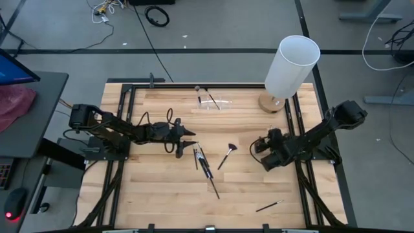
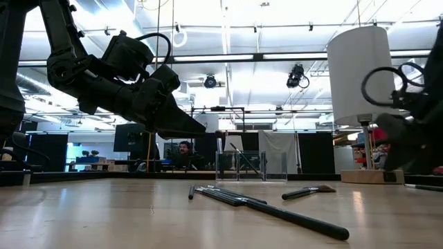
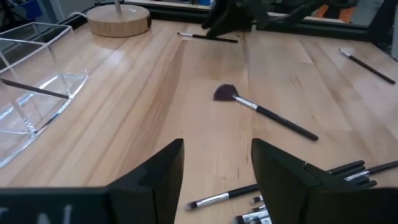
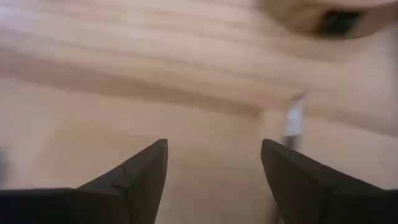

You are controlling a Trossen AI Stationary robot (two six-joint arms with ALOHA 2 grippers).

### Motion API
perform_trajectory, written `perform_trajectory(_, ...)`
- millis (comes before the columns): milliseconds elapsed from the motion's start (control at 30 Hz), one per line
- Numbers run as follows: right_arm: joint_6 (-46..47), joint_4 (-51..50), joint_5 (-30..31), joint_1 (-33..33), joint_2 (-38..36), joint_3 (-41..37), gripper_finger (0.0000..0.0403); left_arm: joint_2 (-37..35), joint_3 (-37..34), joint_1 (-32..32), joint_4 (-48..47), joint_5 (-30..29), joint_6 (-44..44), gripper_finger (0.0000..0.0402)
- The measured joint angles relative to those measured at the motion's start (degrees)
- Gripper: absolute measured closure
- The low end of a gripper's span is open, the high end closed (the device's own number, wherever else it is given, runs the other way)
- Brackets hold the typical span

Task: Pick & Place Makeup Supplies
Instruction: Put the black makeup brush into the transparent organizer

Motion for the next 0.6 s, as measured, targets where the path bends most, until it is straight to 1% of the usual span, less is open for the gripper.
perform_trajectory(100,7.1,-8.4,-0.1,0.1,0.0,0.0,0.0150,0.0,0.0,0.0,0.0,0.0,0.0,0.0209)
perform_trajectory(167,9.5,-9.4,0.3,0.1,0.0,-0.5,0.0160,0.0,0.0,0.0,0.0,-0.1,0.0,0.0209)
perform_trajectory(400,8.0,-7.2,-1.1,-2.9,1.4,-0.9,0.0199,0.0,0.0,0.2,0.7,-0.2,0.0,0.0209)
perform_trajectory(600,3.1,-5.2,-6.0,-7.3,4.7,-0.9,0.0233,0.0,0.0,0.1,0.6,-0.2,-0.4,0.0209)
